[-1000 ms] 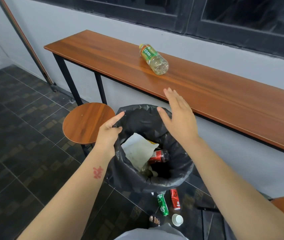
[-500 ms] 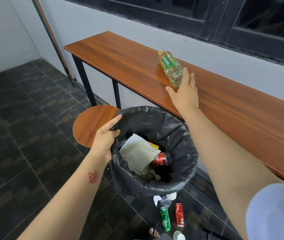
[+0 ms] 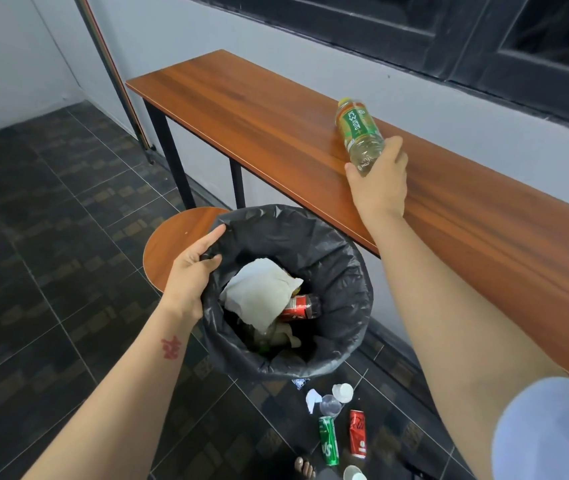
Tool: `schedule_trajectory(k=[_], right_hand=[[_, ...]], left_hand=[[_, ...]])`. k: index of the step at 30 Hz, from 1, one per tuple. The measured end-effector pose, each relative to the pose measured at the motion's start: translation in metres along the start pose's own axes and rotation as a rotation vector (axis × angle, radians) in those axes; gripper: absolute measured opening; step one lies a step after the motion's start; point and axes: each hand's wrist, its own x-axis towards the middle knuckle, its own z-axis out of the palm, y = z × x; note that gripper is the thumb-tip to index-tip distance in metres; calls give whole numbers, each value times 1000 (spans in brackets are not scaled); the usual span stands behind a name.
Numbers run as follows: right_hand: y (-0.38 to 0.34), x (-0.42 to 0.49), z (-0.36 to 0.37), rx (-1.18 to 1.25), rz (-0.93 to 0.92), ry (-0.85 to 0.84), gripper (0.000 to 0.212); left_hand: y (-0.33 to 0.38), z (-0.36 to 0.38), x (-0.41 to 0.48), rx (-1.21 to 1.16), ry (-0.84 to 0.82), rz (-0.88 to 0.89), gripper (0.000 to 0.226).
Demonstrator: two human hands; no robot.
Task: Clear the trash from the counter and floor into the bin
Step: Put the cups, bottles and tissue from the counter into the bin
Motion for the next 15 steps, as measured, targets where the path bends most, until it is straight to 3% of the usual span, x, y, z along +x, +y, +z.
schedule_trajectory(k=[8,15], right_hand=[[1,-14,-17,196,13,-3,55],[0,-88,-48,475,-49,54,57]], left_hand=[[-8,-11,0,-26,-6,12,50],[-11,-23,3,-28,-31,18,49]])
